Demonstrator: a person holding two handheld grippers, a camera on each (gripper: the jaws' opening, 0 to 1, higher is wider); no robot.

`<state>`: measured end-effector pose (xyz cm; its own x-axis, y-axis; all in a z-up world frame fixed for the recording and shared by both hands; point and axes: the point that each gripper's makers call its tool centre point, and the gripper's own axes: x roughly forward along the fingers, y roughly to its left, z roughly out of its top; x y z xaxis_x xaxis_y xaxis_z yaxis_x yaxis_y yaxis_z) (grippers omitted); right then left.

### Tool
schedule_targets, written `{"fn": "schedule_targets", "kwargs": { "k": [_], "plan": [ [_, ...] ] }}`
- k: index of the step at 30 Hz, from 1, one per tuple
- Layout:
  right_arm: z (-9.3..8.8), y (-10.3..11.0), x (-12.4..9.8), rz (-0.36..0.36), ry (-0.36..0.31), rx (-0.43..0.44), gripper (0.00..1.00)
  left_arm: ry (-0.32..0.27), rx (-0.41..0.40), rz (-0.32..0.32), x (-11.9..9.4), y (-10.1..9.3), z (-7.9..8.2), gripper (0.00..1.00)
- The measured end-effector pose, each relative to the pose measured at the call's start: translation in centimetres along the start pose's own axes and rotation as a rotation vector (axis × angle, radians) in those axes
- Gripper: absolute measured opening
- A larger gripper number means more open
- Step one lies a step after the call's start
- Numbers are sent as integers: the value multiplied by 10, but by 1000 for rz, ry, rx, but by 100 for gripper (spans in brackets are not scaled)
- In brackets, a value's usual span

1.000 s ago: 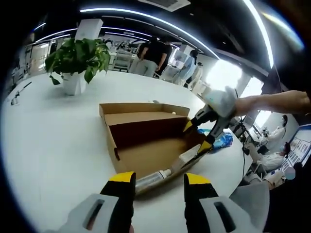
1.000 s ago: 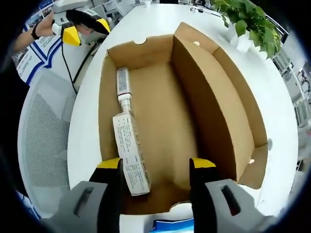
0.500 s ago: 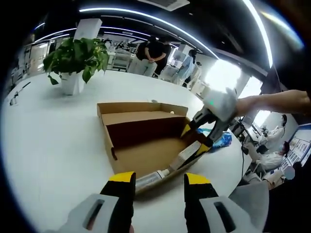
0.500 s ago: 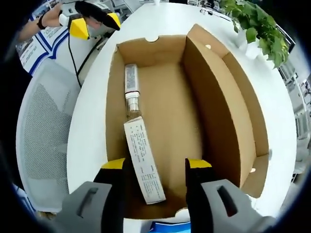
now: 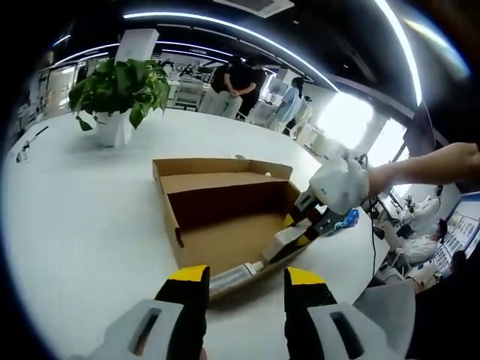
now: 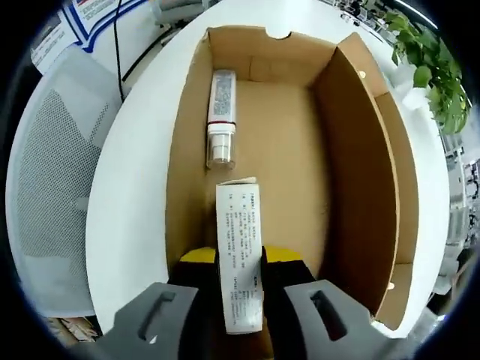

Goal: Operate the shoe box by opening the lid, removing the specified soft item, and placing it in the target area until the item is outside and the box remains undamaged.

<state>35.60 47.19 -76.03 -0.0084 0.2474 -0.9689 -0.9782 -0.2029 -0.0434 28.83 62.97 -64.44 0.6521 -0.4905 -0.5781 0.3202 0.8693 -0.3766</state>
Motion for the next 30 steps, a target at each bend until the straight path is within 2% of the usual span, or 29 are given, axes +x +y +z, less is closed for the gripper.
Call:
{"fn": "schedule_targets", "kwargs": {
  "k": [9,16,23,30],
  "plan": [
    [3,-4,-16,-35,-54,35,18,-6,-5,2,-5,0,1,40],
    [-2,-8,-29,-60,-64,43,18,-2,5,-12,-3,-7,1,40],
    [2,-11,-39,-81,-87,74,18,-7,23,-24,-4,-14,7,40],
    [6,-12,-51,-113,-93,47,18,-13,22,-25,-6,-15,7,40]
  ]
}}
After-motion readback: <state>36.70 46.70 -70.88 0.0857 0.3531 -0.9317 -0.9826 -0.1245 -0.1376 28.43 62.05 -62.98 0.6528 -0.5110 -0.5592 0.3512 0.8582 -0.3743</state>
